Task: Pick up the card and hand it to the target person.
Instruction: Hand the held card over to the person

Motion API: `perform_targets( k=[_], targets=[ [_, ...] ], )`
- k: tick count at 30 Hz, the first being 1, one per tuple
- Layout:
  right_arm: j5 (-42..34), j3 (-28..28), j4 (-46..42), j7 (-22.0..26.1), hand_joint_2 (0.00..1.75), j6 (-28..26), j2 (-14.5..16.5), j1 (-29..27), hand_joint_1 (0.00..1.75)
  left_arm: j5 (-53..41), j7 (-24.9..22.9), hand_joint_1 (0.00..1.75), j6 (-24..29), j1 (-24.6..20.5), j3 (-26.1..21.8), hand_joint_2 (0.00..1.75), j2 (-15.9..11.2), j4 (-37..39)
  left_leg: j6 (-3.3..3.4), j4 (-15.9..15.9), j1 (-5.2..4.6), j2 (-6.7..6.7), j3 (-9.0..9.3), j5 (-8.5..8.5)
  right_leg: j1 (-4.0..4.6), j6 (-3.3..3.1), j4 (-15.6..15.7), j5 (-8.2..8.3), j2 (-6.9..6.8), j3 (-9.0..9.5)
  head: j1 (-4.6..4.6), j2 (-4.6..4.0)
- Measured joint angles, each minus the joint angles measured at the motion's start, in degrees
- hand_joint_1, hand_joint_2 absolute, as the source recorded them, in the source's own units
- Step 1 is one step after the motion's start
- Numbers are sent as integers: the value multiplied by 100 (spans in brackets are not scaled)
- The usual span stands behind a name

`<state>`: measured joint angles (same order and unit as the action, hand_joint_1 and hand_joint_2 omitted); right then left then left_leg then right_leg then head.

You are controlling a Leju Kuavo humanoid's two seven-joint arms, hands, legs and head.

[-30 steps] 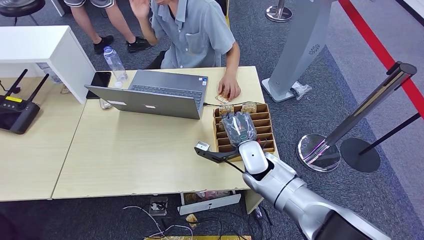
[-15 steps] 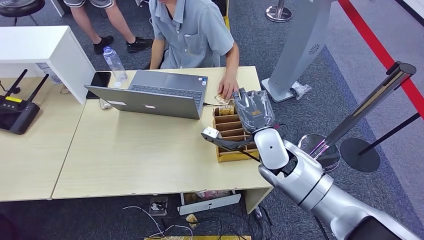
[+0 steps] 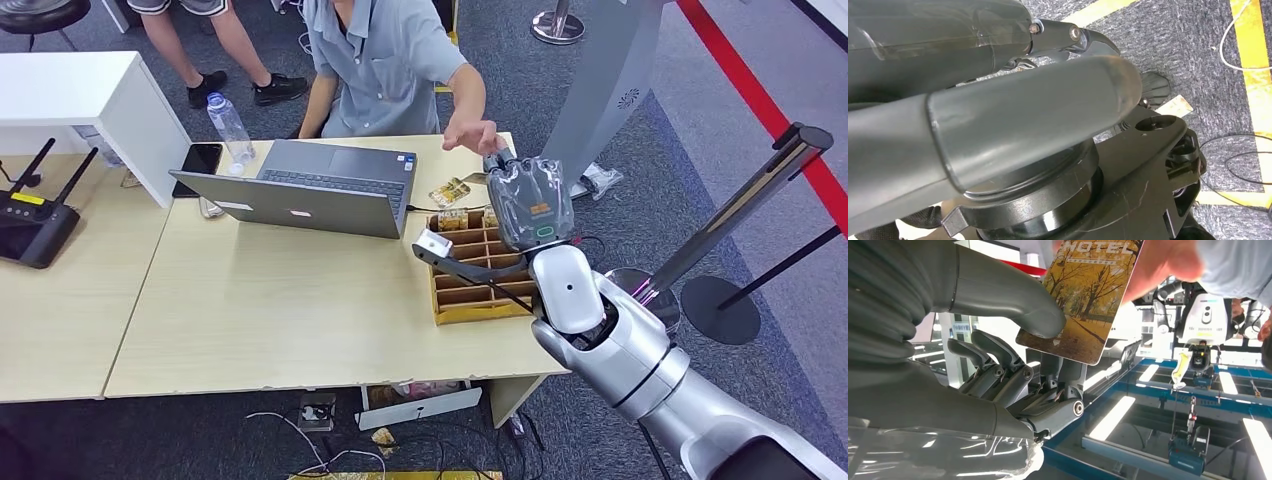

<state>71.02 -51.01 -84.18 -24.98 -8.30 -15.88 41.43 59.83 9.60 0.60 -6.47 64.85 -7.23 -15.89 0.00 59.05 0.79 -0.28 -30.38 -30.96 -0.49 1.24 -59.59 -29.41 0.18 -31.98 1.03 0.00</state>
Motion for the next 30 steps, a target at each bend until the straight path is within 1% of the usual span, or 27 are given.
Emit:
perform_targets(
  k=[9, 11, 12, 14, 15, 16, 20, 22, 26, 30],
  targets=[
    [-22, -7, 202, 32, 175, -29, 54, 40, 175, -1, -16, 0, 2, -4, 0, 0, 0, 0, 0, 0, 0, 0, -1, 0, 0, 0, 0, 0, 0, 0, -1, 0],
    [-23, -11, 237, 30, 175, -14, 61, 50, 168, -1, -9, 0, 1, -4, -1, 0, 0, 0, 0, 0, 0, 0, -1, 0, 0, 0, 0, 0, -1, 0, 0, 0],
    [-25, -13, 253, 25, 175, -4, 65, 53, 129, -1, -4, 0, 1, -4, -1, 0, 0, 0, 0, 0, 0, 0, -1, 0, 0, 0, 0, 0, -1, 0, 0, 0],
    [-39, -17, 286, 7, 175, 19, 73, 54, 44, -1, 4, 0, -1, -4, -2, 0, 0, 0, 0, 0, 0, -1, -1, 0, 0, 0, 0, 0, -1, 1, 0, 0],
    [-59, -21, 302, -8, 175, 28, 75, 54, 5, 1, 4, 0, -1, -4, -2, 0, 0, 0, 0, 0, 0, -1, -1, 0, 0, 0, 0, 0, -1, 0, 0, 0],
    [-82, -26, 317, -23, 175, 37, 80, 54, 0, 2, 4, 0, -1, -4, -2, 0, 0, 0, 0, 0, 0, -1, -1, 0, 0, 0, 0, 0, -1, 0, 0, 0],
    [-423, -35, 361, -65, 175, -110, 121, 15, 0, 27, 6, 0, 6, -5, -2, 0, 0, 0, 0, 0, 0, 0, -1, 0, 0, 0, 0, 0, 0, -1, -1, 0],
    [-861, -9, 363, -6, 175, -363, 159, -64, 0, 65, 15, 0, 22, -5, -2, 0, 0, 0, 0, 0, 0, 0, -1, 0, 0, 0, 0, -1, -1, -1, -1, 0],
    [-2104, 147, 296, 277, 175, -1045, 267, -403, 0, 186, 42, 0, 67, -2, -3, 0, 0, 0, 0, 0, 0, -1, -1, 0, 1, 0, 0, -1, -1, -1, -1, 0],
    [-2735, 282, 119, 534, 175, -1524, 327, -817, 0, 280, 44, 0, 101, -1, -11, 0, 1, 0, 0, -1, 0, -1, 1, -1, 0, 0, 0, -1, -1, -1, 0, 0]
  ],
)
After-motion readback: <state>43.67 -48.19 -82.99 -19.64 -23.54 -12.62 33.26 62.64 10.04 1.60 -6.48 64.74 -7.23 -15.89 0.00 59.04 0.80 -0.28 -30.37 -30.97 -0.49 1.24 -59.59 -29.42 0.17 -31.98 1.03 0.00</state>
